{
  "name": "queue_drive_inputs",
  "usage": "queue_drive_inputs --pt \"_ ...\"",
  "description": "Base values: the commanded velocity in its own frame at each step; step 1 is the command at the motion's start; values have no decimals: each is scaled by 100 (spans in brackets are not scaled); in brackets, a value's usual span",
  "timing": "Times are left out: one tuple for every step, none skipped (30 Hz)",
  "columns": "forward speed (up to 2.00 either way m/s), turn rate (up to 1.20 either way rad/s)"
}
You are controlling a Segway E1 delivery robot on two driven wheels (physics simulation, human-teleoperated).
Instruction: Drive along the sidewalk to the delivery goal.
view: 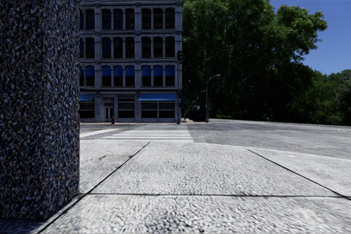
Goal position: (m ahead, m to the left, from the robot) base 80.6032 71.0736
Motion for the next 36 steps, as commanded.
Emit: queue_drive_inputs --pt "200 0" --pt "200 0" --pt "200 0" --pt "200 0" --pt "200 0" --pt "200 0" --pt "200 0" --pt "200 0" --pt "200 0" --pt "200 0" --pt "200 0" --pt "200 0" --pt "200 0" --pt "200 0" --pt "200 0" --pt "200 0" --pt "200 4" --pt "200 7" --pt "200 7" --pt "200 10" --pt "200 13" --pt "200 16" --pt "200 19" --pt "200 19" --pt "200 21" --pt "200 22" --pt "200 22" --pt "200 22" --pt "200 22" --pt "200 22" --pt "200 22" --pt "200 19" --pt "200 19" --pt "200 17" --pt "200 12" --pt "200 0"
